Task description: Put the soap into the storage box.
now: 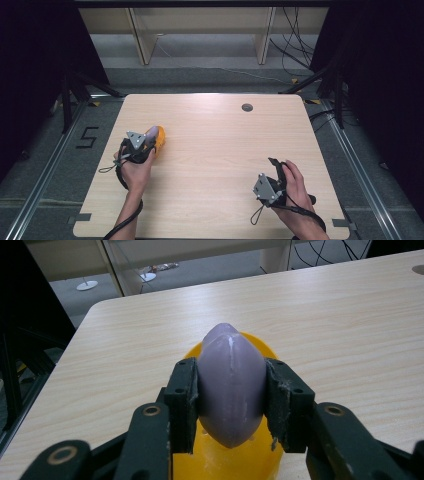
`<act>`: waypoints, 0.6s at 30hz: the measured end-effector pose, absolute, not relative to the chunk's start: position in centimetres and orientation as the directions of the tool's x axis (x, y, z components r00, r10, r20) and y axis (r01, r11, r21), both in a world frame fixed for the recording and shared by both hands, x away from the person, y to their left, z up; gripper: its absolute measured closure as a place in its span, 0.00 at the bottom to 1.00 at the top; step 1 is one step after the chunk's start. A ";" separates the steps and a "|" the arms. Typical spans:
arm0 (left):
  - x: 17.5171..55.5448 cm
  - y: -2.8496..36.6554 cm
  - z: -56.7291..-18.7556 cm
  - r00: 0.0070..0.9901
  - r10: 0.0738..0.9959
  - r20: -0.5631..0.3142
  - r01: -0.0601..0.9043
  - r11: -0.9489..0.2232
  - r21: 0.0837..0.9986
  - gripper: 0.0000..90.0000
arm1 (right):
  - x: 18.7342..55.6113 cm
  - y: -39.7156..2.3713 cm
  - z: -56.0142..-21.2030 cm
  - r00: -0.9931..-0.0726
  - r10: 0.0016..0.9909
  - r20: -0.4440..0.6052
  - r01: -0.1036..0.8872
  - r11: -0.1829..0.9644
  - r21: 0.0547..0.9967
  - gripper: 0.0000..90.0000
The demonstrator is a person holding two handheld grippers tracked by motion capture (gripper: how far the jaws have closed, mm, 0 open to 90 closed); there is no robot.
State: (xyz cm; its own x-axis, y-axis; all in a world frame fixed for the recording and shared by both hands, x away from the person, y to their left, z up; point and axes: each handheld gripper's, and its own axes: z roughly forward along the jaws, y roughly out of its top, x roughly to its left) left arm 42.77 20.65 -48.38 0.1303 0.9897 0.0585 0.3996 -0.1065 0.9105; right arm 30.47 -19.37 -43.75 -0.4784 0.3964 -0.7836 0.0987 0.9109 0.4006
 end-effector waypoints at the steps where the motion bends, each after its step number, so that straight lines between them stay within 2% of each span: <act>1: 42.8 20.6 -48.4 0.131 0.990 0.056 0.401 -0.105 0.910 0.66 | 30.5 -19.4 -43.8 -0.479 0.396 -0.783 0.099 0.911 0.401 0.39; 18: 43.2 20.7 -48.9 0.153 0.988 0.026 0.454 -0.094 0.886 0.65 | 30.5 -19.4 -43.8 -0.484 0.390 -0.783 0.096 0.913 0.396 0.39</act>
State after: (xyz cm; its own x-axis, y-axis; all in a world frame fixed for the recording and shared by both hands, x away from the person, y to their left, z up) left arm 43.21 20.69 -48.95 0.1527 0.9879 0.0261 0.4541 -0.0936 0.8860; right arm 30.47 -19.36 -43.76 -0.4839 0.3903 -0.7833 0.0958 0.9133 0.3959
